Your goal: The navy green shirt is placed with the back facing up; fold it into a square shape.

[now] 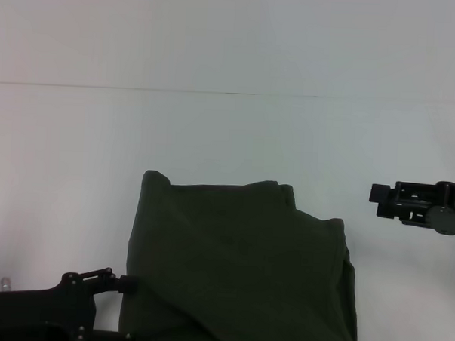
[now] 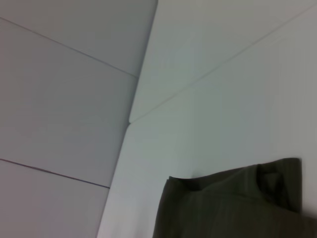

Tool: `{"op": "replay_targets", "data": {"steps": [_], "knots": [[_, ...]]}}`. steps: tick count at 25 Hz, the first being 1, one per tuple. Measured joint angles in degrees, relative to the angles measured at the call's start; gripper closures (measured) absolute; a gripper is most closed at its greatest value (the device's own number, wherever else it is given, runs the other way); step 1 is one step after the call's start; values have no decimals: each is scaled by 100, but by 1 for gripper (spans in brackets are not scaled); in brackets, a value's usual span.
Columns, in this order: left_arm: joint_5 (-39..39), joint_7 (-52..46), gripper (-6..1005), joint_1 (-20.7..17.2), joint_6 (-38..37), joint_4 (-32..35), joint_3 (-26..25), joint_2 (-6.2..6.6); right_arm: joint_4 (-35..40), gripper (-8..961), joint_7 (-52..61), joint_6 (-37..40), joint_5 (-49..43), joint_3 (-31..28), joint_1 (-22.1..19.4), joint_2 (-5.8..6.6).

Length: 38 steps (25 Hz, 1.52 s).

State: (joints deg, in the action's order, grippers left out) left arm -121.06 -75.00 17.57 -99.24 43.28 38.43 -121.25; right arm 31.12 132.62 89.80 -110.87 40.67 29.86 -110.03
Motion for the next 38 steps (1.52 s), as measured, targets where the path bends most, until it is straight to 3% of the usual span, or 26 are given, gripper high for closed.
{"op": "replay_targets", "data": {"steps": [4, 12, 20, 32, 38], "knots": [[-38, 28, 65, -114, 10, -30, -132, -36, -3, 354, 34, -172, -126, 2, 109, -37], [-87, 335, 65, -533, 797, -60, -129, -255, -3, 356, 36, -272, -132, -11, 202, -44], [-53, 511, 65, -547, 947, -200, -189, -249, -1, 358, 251, -67, -380, -44, 93, 56], [48, 989, 65, -227, 321, -254, -1836, -243, -174, 360, 402, -226, -529, -13, 41, 37], [552, 1158, 65, -136, 369, -473, -2257, -257, -422, 361, 401, -706, -735, -7, 91, -29]]}}
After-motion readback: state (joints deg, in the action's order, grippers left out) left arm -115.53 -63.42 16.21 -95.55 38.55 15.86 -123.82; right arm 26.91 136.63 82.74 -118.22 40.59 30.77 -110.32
